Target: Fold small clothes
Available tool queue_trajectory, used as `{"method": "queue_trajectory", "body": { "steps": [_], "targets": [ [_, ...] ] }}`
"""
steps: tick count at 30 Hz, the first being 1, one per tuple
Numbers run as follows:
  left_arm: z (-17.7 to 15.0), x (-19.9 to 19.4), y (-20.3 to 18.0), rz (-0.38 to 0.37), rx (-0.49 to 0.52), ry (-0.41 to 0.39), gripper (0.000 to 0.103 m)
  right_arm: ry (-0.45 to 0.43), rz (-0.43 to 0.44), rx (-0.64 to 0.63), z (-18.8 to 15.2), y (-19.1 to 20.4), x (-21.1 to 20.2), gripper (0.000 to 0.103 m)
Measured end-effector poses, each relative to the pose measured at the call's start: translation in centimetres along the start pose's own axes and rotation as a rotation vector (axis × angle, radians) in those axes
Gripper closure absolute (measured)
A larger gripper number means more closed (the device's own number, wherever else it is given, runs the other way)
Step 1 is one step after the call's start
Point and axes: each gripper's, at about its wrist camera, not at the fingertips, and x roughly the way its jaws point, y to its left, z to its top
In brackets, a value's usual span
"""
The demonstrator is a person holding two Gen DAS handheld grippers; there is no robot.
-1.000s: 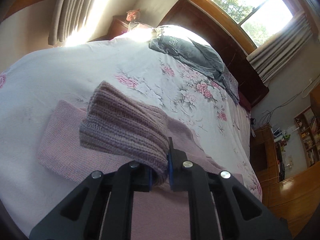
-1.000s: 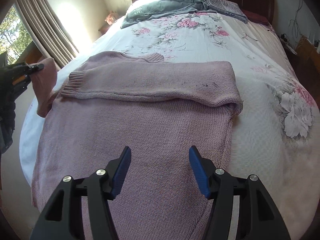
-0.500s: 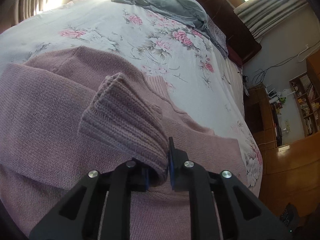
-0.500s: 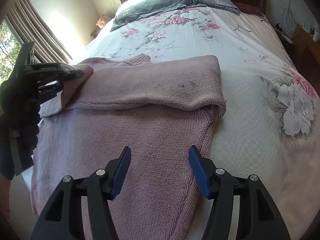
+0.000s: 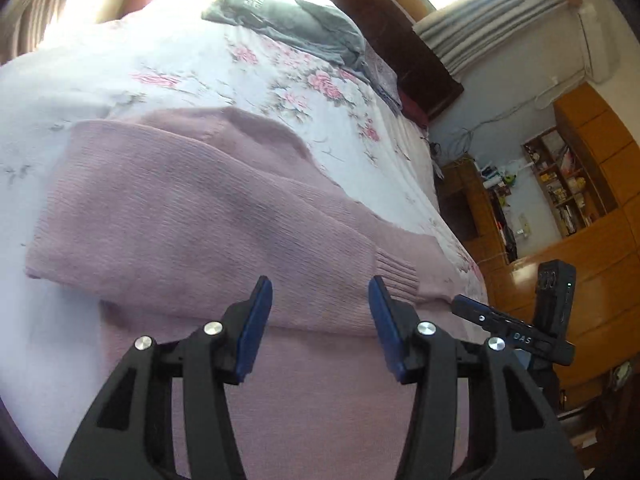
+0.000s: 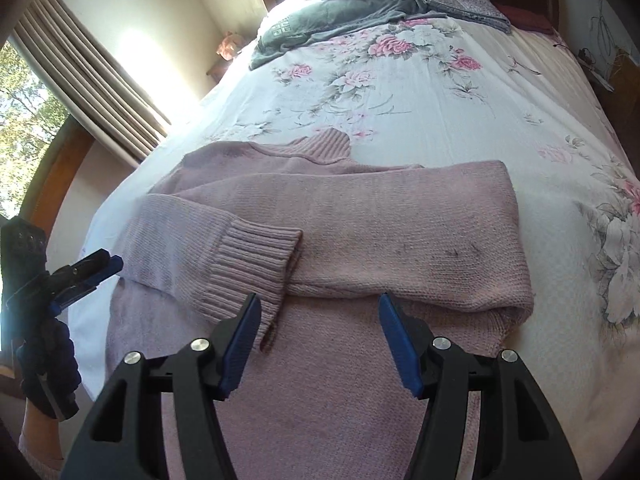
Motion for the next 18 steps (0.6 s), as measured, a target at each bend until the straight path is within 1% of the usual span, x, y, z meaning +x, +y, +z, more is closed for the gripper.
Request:
{"method": "queue_trajectory", "body": {
  "steps": [1,2,3,6,7,8,9,10,11,12,13,14,15,18],
  "targets": [
    [0.3,-0.7,1.2,0.037,-0.020,-0.018,0.054,0.014,0.035,0.004,0.5,0.5,0.6,0.041],
    [0.6,-1.5,2.3,0.059,-0.044,-0.031,0.054,0.031,0.062,0.009,0.8,0.9,1.2,0.041],
    [0.8,-2.3,3.2,0.079,-0.064,-0.044,0.054,0.048,0.066,0.013,1.0,1.4,1.8,0.041],
    [1.1,-4.2,4.8,0.107,-0.092,-0.079,0.054,0.106,0.004,0.015,1.3,2.1,3.9,0.041],
    [1.2,-4.8,5.1,0.115,-0.099,-0.090,0.054,0.123,0.012,0.024,1.4,2.1,4.6,0.041],
    [1.2,-5.2,5.4,0.123,-0.101,-0.097,0.054,0.137,0.026,0.035,1.4,2.0,5.3,0.043],
    [1.2,-5.2,5.5,0.131,-0.100,-0.098,0.054,0.144,0.022,0.043,1.5,2.0,5.7,0.046],
    [1.3,-5.7,5.8,0.137,-0.103,-0.099,0.054,0.139,0.008,0.033,1.5,2.3,6.0,0.054],
    [1.3,-5.8,6.0,0.140,-0.110,-0.101,0.054,0.130,0.010,0.009,1.7,2.7,6.0,0.067],
    [1.4,-5.7,6.1,0.137,-0.118,-0.101,0.054,0.128,0.026,-0.007,1.9,3.2,6.0,0.074],
    [1.5,-5.8,6.1,0.137,-0.124,-0.102,0.054,0.119,0.038,-0.016,2.1,3.5,5.9,0.089],
    [1.6,-5.8,6.0,0.139,-0.125,-0.105,0.054,0.110,0.067,-0.026,2.3,3.8,5.6,0.094],
    [1.8,-5.8,5.8,0.138,-0.121,-0.108,0.054,0.097,0.084,-0.033,2.6,3.9,5.0,0.094],
    [2.5,-5.9,4.7,0.140,-0.095,-0.125,0.054,0.023,0.090,-0.071,3.6,4.1,2.3,0.094]
  ]
}}
